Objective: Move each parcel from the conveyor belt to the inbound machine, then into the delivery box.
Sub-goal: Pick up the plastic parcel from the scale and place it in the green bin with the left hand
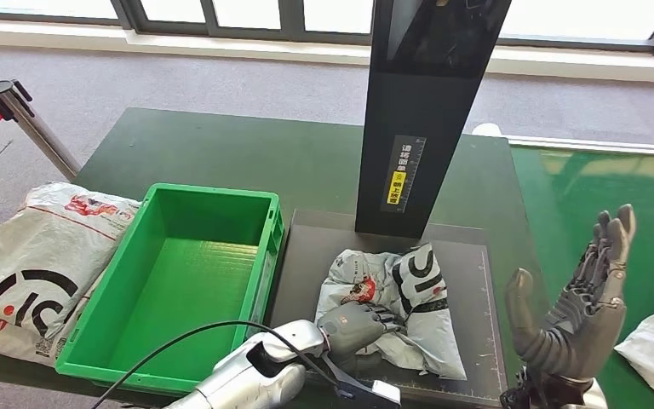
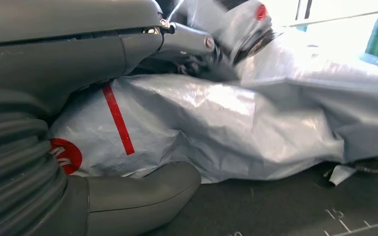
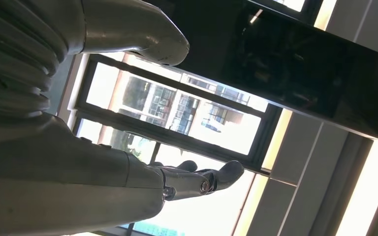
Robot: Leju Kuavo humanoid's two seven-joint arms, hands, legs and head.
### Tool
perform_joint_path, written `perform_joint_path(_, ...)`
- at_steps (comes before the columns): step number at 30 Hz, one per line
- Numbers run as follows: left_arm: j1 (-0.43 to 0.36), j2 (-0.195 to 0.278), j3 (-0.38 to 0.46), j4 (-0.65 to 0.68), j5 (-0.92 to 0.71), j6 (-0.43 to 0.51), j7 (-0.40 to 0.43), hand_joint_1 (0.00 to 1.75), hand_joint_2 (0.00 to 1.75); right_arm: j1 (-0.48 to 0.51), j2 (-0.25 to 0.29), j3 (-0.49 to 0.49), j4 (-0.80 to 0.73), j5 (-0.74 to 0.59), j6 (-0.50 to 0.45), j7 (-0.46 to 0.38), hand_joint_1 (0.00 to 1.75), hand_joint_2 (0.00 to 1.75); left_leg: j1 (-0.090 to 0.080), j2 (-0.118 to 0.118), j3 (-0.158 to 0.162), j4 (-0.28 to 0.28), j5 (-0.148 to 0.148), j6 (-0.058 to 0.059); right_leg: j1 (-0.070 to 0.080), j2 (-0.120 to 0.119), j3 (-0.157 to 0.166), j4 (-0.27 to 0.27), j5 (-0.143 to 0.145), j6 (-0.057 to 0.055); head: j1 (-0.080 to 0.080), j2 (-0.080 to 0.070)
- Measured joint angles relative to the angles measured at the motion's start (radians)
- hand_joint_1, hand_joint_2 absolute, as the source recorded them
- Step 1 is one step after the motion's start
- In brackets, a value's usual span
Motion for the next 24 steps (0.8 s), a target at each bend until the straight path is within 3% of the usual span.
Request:
perform_joint_path(14,0.166,0.066,0.096,-0.353,-0.075,0.144,-0.020,1.75,1.75,-0.007,0.004,-0.002,0.011,-0.016,0.033,0.000,0.00,1.75,0.001,0.000,0.000,0.000,0.000,0.000,-0.002,0.000,-0.003,0.001,0.000,-0.001,0.000,0.000)
perform_joint_path(24,0.220,0.096,0.127,-0.552,-0.202,0.391,0.003,1.75,1.75,0.005,0.004,-0.002,0.010,-0.033,0.029,0.000,0.00,1.75,0.000,0.000,-0.001,0.000,0.000,0.000,-0.002,0.000,-0.003,0.001,0.000,-0.001,0.000,0.000)
